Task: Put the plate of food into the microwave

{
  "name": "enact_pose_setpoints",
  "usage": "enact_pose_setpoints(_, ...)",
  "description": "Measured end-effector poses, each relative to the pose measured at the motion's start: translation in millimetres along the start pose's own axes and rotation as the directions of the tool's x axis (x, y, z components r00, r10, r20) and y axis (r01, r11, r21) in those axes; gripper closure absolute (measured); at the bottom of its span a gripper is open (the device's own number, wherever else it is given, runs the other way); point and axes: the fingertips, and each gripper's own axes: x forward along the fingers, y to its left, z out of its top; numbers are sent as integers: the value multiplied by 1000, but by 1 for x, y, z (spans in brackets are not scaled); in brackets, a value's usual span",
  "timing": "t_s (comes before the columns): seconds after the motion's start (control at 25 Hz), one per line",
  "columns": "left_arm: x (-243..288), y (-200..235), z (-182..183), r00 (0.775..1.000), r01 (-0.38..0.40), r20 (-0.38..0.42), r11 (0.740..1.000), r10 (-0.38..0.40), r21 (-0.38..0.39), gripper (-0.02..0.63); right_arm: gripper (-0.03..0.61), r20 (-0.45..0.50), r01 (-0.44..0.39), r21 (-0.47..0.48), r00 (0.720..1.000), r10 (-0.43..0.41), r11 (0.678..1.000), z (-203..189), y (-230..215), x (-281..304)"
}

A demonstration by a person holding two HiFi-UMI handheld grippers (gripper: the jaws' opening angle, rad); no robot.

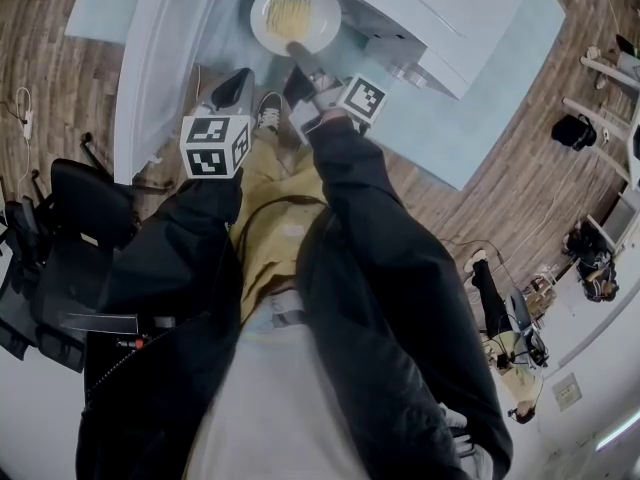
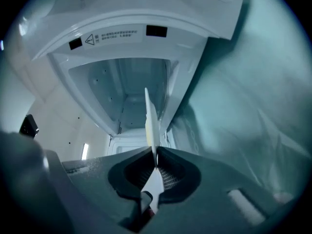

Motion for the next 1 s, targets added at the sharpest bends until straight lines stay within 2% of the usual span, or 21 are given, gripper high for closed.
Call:
enact_pose_setpoints(0.4,3,8,1,1000,-4,-6,1000,4,-19,615,566,99,-14,41,995,10,999,33,10,45)
enact_pose_setpoints(0.64,3,18,-5,1000,-5,-18,999,4,-35,616,563,157,11,70,987,-22,997,50,4,62)
enact_pose_setpoints(1.0,1,26,-11,1000,-18,-23,998,17,-55,615,556,182,21,84,983,-36,996,64,4,72)
